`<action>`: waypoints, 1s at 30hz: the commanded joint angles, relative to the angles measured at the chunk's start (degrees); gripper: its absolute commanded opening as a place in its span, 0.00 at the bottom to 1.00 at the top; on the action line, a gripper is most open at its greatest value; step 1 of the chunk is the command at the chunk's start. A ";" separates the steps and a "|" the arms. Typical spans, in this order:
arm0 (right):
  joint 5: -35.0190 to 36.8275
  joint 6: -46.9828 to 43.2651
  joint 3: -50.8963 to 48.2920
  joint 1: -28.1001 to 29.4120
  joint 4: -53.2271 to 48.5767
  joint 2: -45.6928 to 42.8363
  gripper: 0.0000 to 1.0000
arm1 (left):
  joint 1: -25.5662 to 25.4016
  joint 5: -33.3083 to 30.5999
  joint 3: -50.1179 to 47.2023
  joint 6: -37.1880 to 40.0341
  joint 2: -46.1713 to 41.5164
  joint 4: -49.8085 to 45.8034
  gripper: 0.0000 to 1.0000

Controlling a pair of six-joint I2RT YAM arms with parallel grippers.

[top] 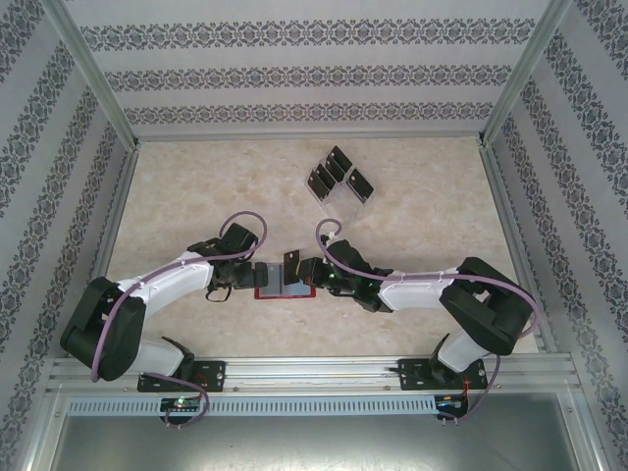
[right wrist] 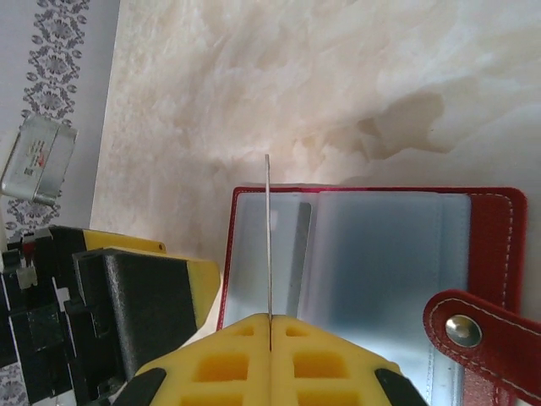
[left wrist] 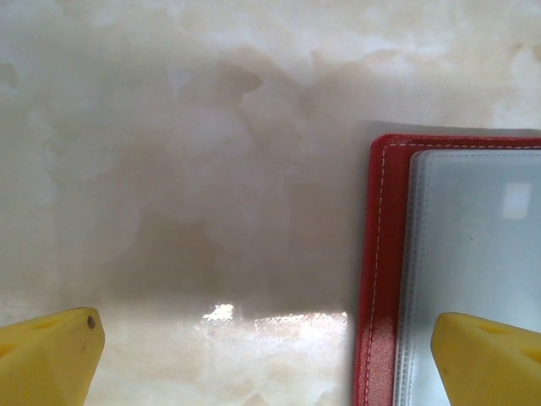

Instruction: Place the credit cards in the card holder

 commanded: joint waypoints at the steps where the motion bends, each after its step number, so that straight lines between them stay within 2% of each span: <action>1: 2.02 1.18 -0.97 0.50 3.18 0.50 0.00 | -0.77 0.07 -1.21 -0.14 -0.04 -0.02 1.00; 30: -0.34 5.09 -2.20 2.62 9.48 7.39 0.00 | -0.86 -1.42 -2.96 -1.54 1.86 1.09 1.00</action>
